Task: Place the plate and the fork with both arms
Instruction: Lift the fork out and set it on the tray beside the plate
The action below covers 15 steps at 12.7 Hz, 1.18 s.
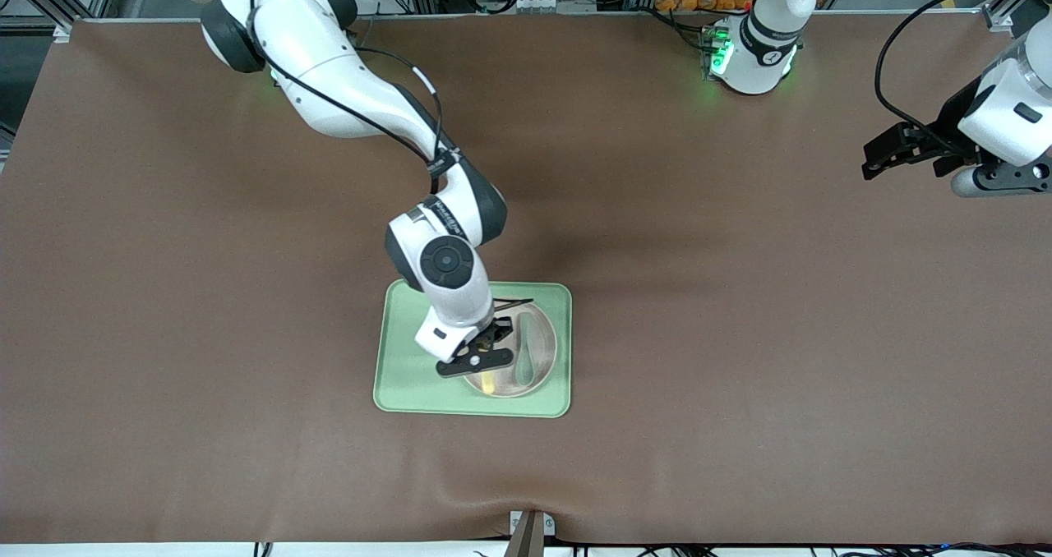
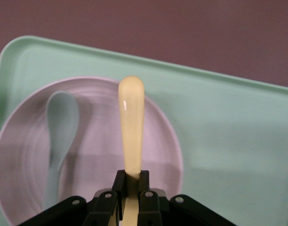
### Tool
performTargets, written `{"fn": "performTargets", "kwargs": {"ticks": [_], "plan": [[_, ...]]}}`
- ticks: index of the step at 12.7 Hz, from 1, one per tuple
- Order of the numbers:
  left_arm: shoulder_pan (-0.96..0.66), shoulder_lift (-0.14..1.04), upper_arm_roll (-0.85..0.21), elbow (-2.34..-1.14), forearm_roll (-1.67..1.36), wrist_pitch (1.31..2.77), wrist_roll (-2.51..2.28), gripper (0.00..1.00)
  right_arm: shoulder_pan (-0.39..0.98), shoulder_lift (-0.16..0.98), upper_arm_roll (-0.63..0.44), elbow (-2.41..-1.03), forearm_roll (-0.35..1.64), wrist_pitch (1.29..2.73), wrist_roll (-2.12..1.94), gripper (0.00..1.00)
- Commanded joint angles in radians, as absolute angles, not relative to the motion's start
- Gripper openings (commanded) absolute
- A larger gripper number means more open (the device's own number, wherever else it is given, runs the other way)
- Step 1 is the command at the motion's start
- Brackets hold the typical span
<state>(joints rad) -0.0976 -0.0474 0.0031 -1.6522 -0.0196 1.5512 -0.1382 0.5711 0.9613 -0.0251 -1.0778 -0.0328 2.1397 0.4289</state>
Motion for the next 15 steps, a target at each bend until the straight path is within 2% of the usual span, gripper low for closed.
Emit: {"fn": "performTargets", "kwargs": {"ticks": [1,7,13,14,15], "plan": [[-0.100,-0.041,0.003,-1.638,-0.006,1.537,-0.127,1.00,0.497,0.925,-0.012,-1.092,-0.014,2.102,0.420,0.00],[-0.101,-0.034,0.003,-1.638,-0.006,1.537,-0.127,1.00,0.451,0.893,-0.018,-1.206,-0.018,2.080,0.425,0.00],[-0.103,-0.028,0.003,-1.638,-0.006,1.537,-0.127,1.00,0.445,0.890,-0.018,-1.252,-0.017,2.082,0.436,0.01],[-0.103,-0.028,0.003,-1.638,-0.006,1.537,-0.127,1.00,0.449,0.894,-0.020,-1.252,-0.017,2.091,0.436,0.11],[-0.103,-0.026,0.003,-1.638,-0.006,1.537,-0.127,1.00,0.448,0.897,-0.020,-1.255,-0.018,2.100,0.436,0.34]]}}
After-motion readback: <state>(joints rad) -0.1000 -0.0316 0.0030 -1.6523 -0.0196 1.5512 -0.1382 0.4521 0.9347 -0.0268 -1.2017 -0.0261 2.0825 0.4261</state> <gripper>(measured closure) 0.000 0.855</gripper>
